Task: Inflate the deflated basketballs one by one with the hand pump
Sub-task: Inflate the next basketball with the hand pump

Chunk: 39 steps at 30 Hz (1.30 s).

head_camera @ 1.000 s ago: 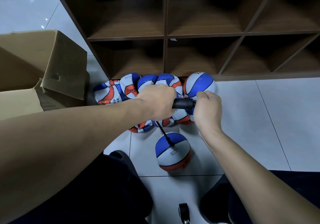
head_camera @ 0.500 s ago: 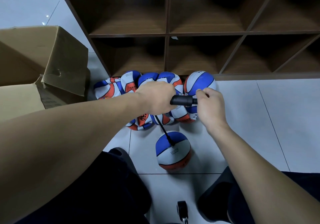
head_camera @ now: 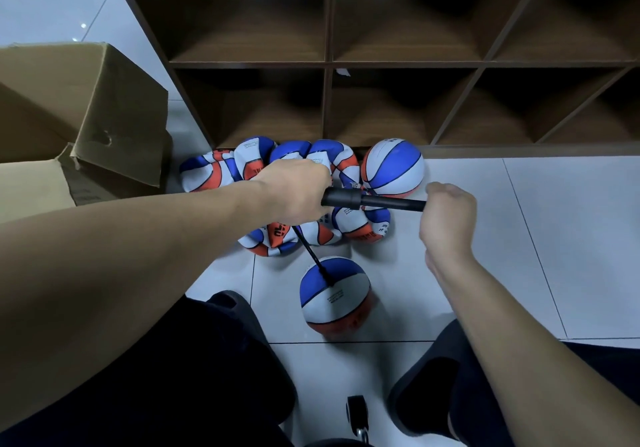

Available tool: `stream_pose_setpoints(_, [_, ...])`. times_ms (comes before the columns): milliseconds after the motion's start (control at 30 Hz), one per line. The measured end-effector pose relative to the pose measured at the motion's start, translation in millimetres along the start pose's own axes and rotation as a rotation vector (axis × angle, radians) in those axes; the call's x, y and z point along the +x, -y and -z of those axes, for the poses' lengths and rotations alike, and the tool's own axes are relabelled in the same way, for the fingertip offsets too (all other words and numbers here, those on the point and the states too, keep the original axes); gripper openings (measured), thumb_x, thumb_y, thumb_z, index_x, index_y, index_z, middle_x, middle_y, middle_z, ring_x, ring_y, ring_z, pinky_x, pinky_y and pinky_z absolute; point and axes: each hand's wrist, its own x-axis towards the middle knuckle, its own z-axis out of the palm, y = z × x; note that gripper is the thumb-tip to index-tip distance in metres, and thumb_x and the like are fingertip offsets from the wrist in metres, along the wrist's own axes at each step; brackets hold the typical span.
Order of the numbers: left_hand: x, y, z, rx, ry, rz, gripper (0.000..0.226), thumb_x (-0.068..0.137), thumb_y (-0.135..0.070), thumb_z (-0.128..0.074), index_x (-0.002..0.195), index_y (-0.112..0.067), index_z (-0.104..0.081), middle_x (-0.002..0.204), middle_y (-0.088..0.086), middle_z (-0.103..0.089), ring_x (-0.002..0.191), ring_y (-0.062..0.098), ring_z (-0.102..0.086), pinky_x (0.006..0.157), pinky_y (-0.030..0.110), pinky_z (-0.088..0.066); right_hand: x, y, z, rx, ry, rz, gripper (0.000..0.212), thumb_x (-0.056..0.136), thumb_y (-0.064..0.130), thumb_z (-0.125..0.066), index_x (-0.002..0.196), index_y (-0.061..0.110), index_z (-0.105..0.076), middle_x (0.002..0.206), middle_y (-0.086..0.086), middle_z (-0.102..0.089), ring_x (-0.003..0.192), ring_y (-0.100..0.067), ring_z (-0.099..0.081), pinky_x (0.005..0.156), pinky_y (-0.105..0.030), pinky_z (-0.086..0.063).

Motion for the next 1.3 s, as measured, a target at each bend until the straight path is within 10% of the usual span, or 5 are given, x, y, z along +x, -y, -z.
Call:
stream_pose_setpoints(167, [-6,-12,3,0.019,-0.015,0.015,0.025,0.099,-0.029,-0.062,0.076,-0.03,-0.052,0.072,-0.003,-0.059,0.062,0.016,-0.054,0.053,0.03,-0.038,-16,-1,-20,0.01,0.029,-0.018,0.037,0.092,0.012,-0.049,0.063,0.021,-0.028,0.045,0.012,-0.024,0.051,-0.016,-0.023,0.053,-0.031,-0.021])
stream_pose_setpoints(767, [-13,-24,9,0.009,-0.059,-0.019,0.017,0.099,-0.035,-0.061,0.086,-0.024,-0.064,0.073,0.0,-0.06,0.068,0.021,-0.06,0.053,0.03,-0.037,-33,8,-45,0.049,0.188,0.099,0.029,0.085,0.027,-0.05,0.062,0.022,-0.033,0.061,0.005,-0.031,0.068,-0.026,-0.032,0.062,-0.041,-0.037])
stream_pose_setpoints(1300, [-9,-6,16,-0.093,-0.006,0.002,0.028,0.101,-0.039,-0.064,0.076,-0.028,-0.056,0.068,-0.003,-0.057,0.059,0.016,-0.055,0.053,0.03,-0.036,30,18,22,0.043,0.068,-0.05,0.026,0.077,0.014,-0.055,0.062,0.023,-0.035,0.062,-0.001,-0.024,0.058,-0.026,-0.019,0.049,-0.032,-0.018])
